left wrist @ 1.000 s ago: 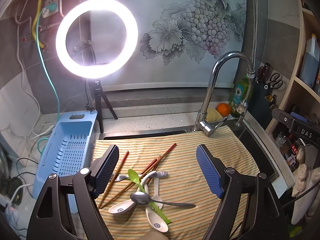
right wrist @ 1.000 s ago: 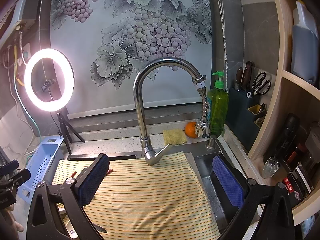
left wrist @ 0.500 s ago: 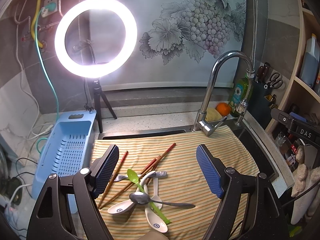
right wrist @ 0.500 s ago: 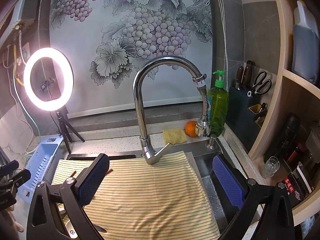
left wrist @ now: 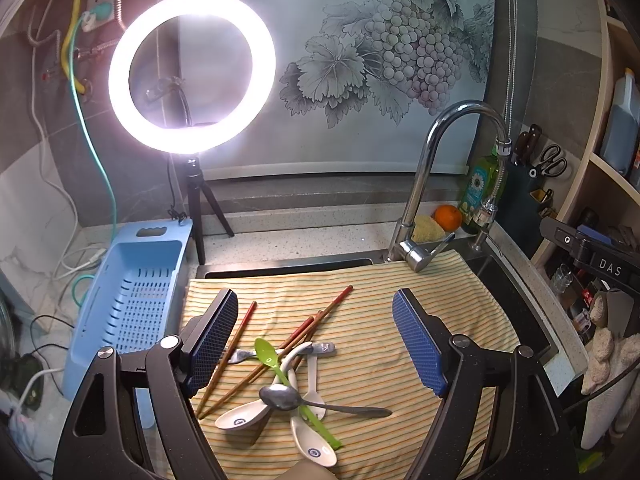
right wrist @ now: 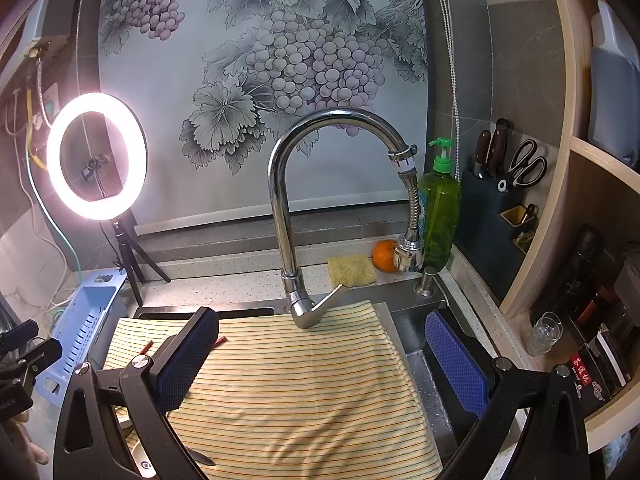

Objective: Organize utensils

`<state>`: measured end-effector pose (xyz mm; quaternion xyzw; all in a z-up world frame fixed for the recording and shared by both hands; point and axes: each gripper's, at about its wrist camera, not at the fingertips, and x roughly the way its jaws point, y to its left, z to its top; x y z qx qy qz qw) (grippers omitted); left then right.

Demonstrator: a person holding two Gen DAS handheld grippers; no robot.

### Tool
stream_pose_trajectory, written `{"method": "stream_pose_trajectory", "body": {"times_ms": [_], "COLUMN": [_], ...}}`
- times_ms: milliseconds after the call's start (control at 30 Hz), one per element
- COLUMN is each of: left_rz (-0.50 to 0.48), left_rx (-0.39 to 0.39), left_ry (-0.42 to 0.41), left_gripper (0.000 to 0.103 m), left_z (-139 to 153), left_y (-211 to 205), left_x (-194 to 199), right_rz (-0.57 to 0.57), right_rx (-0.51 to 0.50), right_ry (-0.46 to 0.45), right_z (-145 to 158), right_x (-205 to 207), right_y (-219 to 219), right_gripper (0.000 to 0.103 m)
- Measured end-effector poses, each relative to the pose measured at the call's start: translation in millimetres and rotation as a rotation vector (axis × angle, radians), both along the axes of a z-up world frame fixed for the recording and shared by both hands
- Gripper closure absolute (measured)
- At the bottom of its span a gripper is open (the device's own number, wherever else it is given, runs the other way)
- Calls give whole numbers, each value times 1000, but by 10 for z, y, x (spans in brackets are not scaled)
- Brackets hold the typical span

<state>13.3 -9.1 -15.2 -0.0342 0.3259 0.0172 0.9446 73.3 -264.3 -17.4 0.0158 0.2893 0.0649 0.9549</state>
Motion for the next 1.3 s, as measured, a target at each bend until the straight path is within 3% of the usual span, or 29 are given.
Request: {"method": "stream_pose_trajectory", "body": {"times_ms": [433,633,967,1300], "left_rz": [61,135,222,242], "left_rx": [-18,-34,-61,-111], "left_ry": [30,63,125,214], "left_gripper": [23,23,23,23], "left_z": [-68,-148,-367,-648], "left_y": [253,554,860,949], "left_x": [-5,-107,-368,-535], "right_rz": [51,171,410,523], "right_rx": [37,122,152,206], "right_ry": [46,105,232,391], "right_z": [-107,-246,-531,-850], "right_x": [147,235,333,343], "right_y": [57,141,665,1010], "right_gripper": [1,1,1,1]}}
